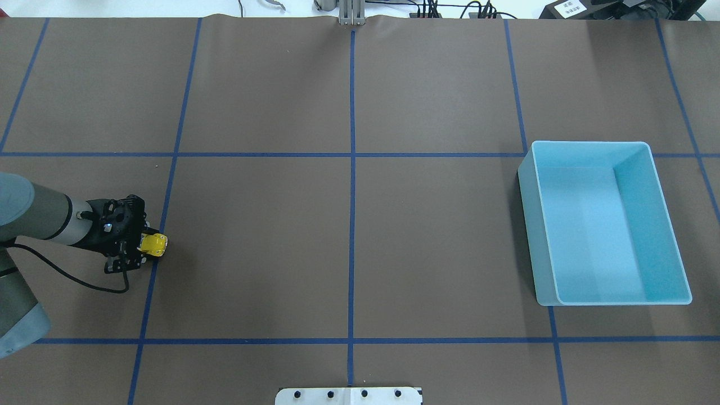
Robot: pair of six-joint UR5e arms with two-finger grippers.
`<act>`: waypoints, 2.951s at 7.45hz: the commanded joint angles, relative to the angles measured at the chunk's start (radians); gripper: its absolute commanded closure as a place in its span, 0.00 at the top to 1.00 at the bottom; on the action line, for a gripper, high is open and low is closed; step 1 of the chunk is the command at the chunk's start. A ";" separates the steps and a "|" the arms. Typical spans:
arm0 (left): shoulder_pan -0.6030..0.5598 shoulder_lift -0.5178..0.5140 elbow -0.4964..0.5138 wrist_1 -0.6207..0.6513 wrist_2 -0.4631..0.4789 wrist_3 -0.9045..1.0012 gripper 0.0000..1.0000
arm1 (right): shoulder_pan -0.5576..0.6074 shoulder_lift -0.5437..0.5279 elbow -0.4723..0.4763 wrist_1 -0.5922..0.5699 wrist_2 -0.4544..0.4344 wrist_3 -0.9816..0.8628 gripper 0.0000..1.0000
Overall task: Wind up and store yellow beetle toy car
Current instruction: 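Drag the car backward along the table away from the bin with the left gripper, then open the left gripper and lift it off the car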
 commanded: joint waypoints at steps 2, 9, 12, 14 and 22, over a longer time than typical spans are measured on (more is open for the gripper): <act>-0.026 0.029 0.004 -0.020 -0.030 0.026 0.25 | 0.000 0.000 0.000 0.000 0.001 0.000 1.00; -0.044 0.066 0.009 -0.049 -0.048 0.054 0.25 | 0.000 0.000 -0.002 0.000 0.001 0.000 1.00; -0.044 0.070 0.021 -0.069 -0.053 0.054 0.25 | 0.000 0.000 -0.002 0.000 0.001 0.000 1.00; -0.058 0.072 0.041 -0.098 -0.068 0.055 0.25 | 0.000 0.000 -0.002 0.000 0.001 0.000 1.00; -0.125 0.100 0.067 -0.150 -0.106 0.121 1.00 | 0.000 0.000 -0.002 0.000 0.001 0.000 1.00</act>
